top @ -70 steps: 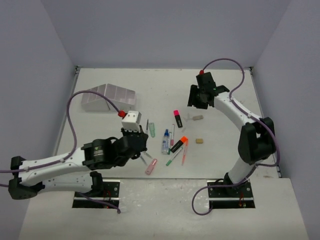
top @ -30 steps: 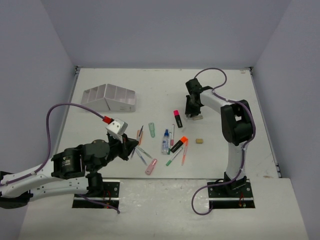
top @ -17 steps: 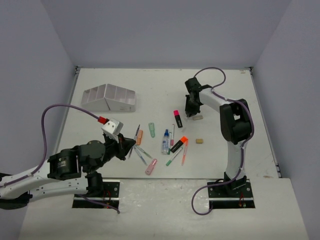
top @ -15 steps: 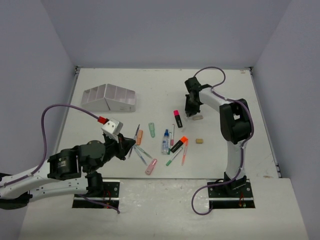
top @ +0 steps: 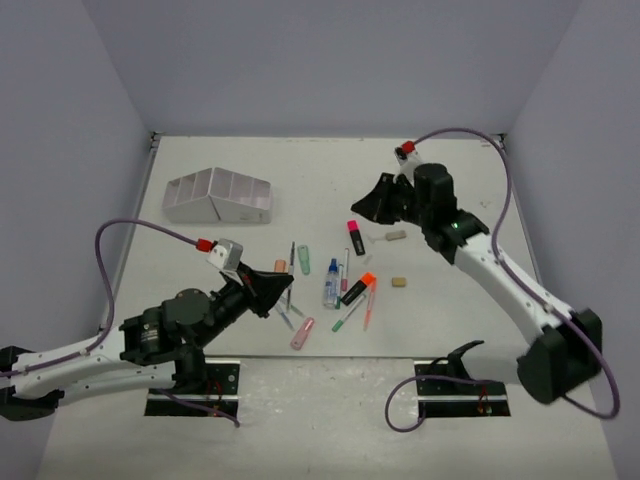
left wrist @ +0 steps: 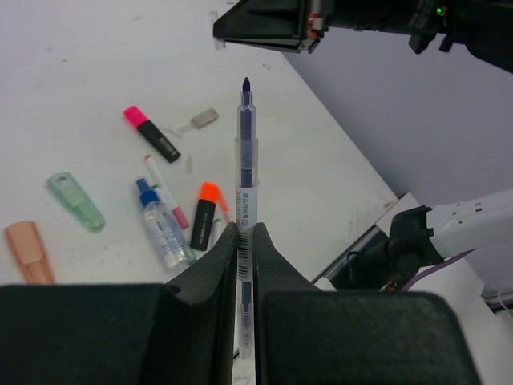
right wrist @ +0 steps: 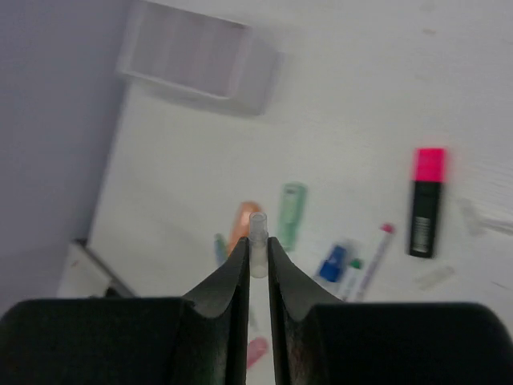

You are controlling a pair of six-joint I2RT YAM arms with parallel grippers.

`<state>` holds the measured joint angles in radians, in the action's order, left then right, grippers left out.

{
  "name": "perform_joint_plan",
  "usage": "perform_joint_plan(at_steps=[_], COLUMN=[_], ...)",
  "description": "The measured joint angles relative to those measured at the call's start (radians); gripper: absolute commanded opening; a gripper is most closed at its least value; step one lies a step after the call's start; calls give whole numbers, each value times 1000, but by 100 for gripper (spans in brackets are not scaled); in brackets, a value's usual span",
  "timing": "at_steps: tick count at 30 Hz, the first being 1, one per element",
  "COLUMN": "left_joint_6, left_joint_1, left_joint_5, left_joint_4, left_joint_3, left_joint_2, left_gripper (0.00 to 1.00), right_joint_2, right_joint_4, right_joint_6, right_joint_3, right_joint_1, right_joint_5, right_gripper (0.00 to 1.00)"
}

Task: Sort the stationery into containers
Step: Close the pen cap on the pen.

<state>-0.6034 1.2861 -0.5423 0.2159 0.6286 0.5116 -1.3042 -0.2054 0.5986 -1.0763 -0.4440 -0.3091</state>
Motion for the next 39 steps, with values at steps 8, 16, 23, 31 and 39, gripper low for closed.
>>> perform_joint_plan(at_steps=[8, 16, 23, 31, 39], left_joint_6=[60, 74, 64, 62, 61], left_joint_1=[0, 0, 0, 0, 0], left_joint_5=[232, 378, 380, 384, 404], left_joint_4=[-555, -792, -844, -864, -869], left_joint_3=[-181, -93, -82, -70, -58], left_joint_2=[166, 383, 444, 467, 492], left_gripper=[0, 0, 0, 0, 0], right_joint_2=[449, 596, 672, 668, 670], right_joint_4=[574, 642, 630, 627, 616], right_joint_6=[257, 317, 296, 294, 273], right_joint_3=[354, 406, 411, 430, 431], right_joint_1=[0, -7, -7, -7, -7], right_joint_5=[-284, -354, -360, -390, -390], right_gripper=[0, 0, 0, 0, 0])
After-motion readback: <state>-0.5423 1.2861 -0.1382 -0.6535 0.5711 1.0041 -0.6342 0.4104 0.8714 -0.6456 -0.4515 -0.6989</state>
